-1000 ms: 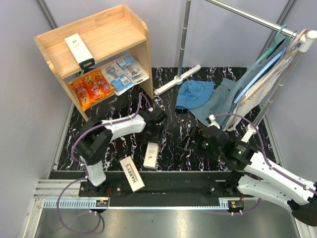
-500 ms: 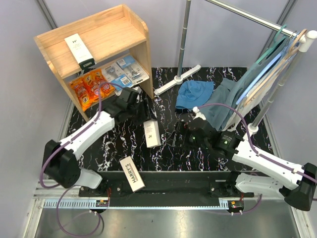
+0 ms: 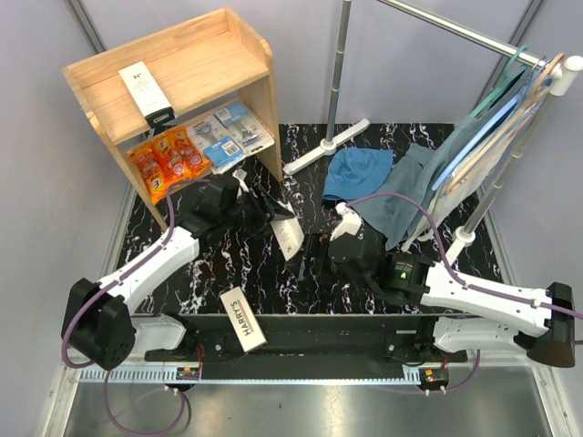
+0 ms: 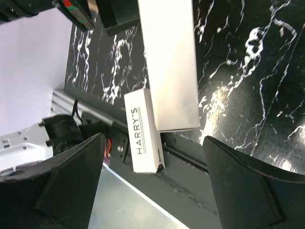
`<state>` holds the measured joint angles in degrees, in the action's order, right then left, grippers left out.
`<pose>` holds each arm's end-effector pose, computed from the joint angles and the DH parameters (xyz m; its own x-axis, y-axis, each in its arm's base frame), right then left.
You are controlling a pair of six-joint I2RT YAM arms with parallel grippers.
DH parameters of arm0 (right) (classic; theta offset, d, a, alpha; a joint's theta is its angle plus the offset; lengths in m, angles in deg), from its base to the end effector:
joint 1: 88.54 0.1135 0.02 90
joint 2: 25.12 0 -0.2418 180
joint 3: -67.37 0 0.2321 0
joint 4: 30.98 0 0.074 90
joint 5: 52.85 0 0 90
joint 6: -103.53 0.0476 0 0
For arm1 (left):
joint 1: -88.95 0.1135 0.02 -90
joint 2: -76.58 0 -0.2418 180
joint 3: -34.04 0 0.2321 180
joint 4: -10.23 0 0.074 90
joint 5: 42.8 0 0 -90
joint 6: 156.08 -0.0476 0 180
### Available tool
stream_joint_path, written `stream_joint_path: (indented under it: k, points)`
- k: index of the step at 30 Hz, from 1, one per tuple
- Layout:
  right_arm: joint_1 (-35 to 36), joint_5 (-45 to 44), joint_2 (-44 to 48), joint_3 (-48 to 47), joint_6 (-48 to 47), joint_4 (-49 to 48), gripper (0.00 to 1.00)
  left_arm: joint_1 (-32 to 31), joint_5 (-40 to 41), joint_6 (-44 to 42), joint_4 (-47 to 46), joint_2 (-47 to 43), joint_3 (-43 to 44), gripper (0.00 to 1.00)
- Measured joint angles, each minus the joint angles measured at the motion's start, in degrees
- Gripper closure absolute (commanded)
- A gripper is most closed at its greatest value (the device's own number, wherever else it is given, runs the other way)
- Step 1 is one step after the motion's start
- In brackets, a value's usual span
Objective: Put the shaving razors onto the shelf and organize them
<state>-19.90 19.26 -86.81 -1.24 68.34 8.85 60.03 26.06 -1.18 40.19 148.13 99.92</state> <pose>0.0995 0.2144 0.2895 -0.7616 0.1880 -0.6202 -0.2949 0.7517 0.5899 0.2286 -0.1459 0.2510 -0.8571 -0.4914 -0.1545 -0.1616 0.5413 -0.8252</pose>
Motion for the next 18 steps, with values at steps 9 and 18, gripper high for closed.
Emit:
stream_joint_path:
  k: [9,18]
  points:
    - [0.37,-7.17,4.44,2.19,0.48,-0.17,0.13,0.85,-4.17,5.73,-7.58,-1.36,-1.84,0.79]
    - [0.37,-9.73,4.24,3.5,-0.04,-2.38,0.33,0.87,-6.12,10.4,-13.2,-2.64,-6.16,0.78]
